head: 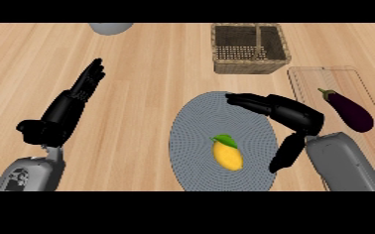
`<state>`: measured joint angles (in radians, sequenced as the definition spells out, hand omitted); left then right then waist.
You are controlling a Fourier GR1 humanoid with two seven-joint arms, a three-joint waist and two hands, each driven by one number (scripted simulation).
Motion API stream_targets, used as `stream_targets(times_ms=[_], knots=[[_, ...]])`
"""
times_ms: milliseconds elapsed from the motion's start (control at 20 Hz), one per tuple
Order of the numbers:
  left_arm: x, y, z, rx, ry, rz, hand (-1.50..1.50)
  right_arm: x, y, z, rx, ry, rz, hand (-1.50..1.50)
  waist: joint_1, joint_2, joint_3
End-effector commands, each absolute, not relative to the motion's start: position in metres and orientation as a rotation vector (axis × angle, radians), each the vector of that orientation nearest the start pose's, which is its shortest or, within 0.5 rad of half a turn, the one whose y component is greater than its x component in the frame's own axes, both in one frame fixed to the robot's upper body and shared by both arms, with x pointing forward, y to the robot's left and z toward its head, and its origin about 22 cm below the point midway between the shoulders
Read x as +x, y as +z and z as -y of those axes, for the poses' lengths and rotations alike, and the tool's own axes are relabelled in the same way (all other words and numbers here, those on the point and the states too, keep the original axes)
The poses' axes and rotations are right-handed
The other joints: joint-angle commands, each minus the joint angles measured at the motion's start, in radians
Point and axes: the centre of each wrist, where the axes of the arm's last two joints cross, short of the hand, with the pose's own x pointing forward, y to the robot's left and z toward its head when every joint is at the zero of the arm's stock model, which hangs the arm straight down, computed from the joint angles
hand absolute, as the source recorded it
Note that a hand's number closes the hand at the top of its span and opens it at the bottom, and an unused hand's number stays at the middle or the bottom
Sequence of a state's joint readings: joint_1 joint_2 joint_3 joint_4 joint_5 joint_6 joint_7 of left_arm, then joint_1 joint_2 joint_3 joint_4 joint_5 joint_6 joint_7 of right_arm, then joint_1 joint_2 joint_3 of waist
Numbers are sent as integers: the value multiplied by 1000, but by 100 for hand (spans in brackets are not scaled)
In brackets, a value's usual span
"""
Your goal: Pick the lemon from the placemat and place it in the basket
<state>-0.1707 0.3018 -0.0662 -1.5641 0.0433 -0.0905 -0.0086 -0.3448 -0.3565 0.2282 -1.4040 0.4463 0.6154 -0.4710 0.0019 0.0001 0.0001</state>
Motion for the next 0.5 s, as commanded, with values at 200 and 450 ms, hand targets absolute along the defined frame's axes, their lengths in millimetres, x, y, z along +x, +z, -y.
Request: stream_targets(times_ms=[200, 450], knots=[[287, 61, -274, 54, -367, 1689, 0, 312, 67, 220, 326, 1421, 1664, -150, -1, 0, 0], [279, 63, -271, 55, -370, 1697, 0, 311, 52, 221, 262, 1444, 1657, -150, 1, 0, 0]])
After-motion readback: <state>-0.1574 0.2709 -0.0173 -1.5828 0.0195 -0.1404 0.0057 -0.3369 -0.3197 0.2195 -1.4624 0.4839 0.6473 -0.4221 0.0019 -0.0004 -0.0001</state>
